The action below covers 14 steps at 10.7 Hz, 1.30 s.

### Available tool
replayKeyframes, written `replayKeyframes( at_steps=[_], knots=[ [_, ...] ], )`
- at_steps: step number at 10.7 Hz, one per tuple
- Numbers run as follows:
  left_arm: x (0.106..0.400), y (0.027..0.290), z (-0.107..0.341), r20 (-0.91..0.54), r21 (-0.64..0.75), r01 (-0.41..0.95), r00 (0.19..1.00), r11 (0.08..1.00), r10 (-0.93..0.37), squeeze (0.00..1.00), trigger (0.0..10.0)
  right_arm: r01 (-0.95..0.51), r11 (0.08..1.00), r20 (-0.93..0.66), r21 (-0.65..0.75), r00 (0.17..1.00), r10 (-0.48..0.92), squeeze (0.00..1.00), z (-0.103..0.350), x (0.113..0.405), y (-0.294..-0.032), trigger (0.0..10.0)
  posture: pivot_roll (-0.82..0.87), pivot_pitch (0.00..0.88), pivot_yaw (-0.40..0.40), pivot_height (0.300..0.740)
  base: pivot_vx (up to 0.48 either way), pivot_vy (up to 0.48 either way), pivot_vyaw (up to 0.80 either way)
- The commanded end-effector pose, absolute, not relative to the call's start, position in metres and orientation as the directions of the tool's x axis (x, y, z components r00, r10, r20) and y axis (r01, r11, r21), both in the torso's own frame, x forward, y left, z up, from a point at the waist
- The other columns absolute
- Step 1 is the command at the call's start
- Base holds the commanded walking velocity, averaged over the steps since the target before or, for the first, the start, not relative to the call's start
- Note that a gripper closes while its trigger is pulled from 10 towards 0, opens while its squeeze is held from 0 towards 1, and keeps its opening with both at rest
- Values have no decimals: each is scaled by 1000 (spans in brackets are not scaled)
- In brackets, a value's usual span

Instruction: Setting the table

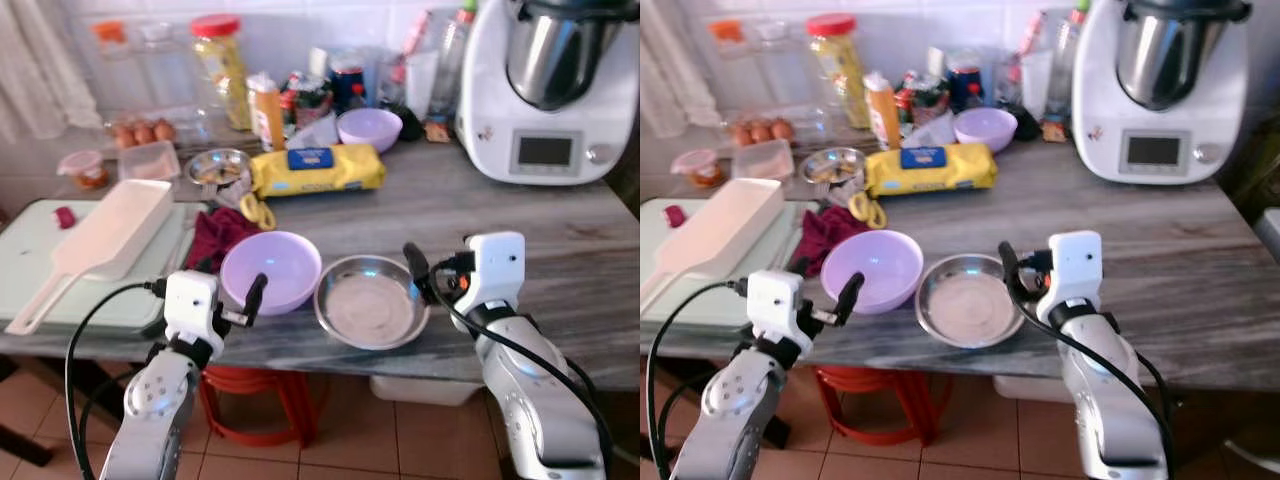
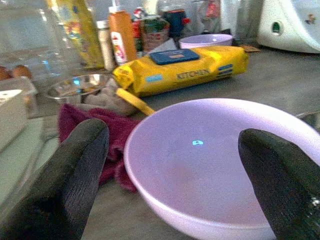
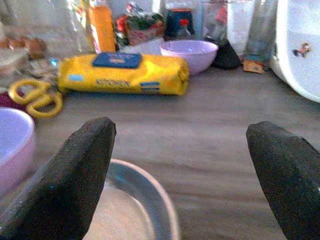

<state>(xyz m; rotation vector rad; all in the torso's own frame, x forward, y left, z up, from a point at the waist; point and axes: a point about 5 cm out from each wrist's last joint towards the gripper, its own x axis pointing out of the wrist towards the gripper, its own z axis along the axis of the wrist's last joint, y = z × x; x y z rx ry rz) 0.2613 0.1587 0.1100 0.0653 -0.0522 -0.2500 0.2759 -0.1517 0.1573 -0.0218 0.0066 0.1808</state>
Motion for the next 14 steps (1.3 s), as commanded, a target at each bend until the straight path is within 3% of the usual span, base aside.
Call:
replayKeyframes(
  at_steps=[1, 5, 14],
  knots=[
    [265, 161, 116, 52, 84, 227, 971, 970, -232, 0, 10000, -171, 985, 13, -4, 985, 171, 0, 161, 278, -153, 10000, -49, 0, 72, 740, 0, 0, 0],
    [268, 160, 118, 48, 89, 226, 972, 970, -231, 0, 10000, -172, 980, 12, 105, 985, 171, 0, 160, 280, -150, 10000, -44, 0, 72, 740, 0, 0, 0],
    [268, 162, 117, 26, 105, 236, 970, 966, -240, 0, 10000, -142, 975, 16, 172, 990, 141, 0, 159, 288, -157, 10000, -38, 0, 82, 740, -303, 0, 0]
  ],
)
